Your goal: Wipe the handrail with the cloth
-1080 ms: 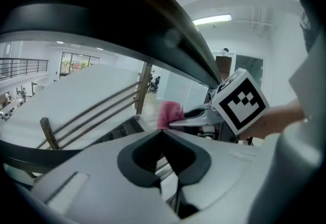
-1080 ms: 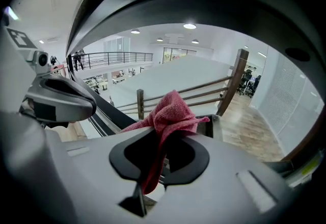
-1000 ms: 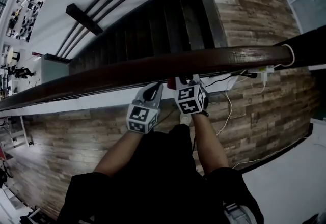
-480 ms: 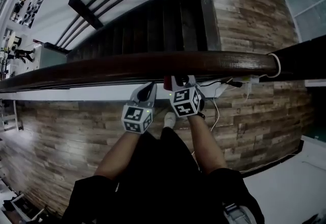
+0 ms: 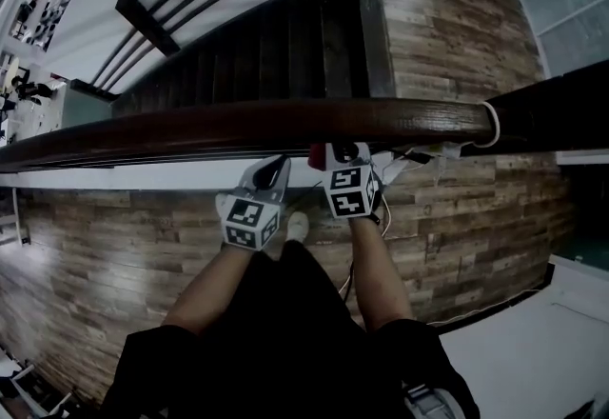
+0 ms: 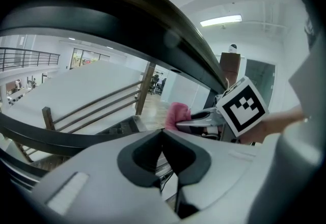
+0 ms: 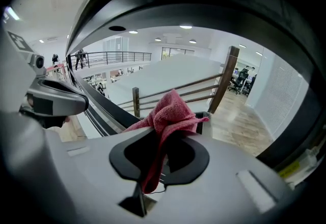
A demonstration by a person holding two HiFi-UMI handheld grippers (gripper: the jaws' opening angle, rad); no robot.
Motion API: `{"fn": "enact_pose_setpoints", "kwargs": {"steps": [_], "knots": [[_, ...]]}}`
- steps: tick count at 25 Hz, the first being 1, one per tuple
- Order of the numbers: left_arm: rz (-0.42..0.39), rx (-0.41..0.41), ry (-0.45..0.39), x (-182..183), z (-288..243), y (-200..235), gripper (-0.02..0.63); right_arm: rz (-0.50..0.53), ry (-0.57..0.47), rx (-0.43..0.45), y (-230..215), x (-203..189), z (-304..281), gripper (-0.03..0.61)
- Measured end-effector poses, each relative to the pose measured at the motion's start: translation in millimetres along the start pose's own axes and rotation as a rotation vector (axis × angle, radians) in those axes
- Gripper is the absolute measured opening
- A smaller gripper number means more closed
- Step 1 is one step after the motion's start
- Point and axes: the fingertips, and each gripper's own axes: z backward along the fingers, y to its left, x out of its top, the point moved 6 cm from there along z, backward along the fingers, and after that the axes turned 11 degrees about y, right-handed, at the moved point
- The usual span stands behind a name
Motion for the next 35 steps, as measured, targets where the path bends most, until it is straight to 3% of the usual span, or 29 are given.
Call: {"fn": "enact_pose_setpoints", "kwargs": {"steps": [9,15,22,28,35], "knots": [[-0.052,-0.057,0.009,13.2,-19.8,-21.5,0.0,-0.067,0.025,-0.031,-36.7,-19.3,7.3,0.048],[-0.062,-0.079,0.023,13.2,-31.0,-34.0,0.0,-0.19,0.019,-0.012,-72.3,-28.6,12.5,0.048],[-0.087,-0.103,0.038,15.7,-38.1,-45.1,0.0,-0.224,0.036,-0.06,-99.9,-42.2,17.2,0.048],[-0.12,-0.136,0.052,20.7,-46.1,-60.6,0.0,-0.236,0.034,-0.102,-108.7,-45.3,24.2,0.048],[-0.147,-0.174,0.079,15.3,-46.0,-77.3,0.0,-0.339,0.012,-0.141,-113.1,-55.7,27.4,0.048]]}}
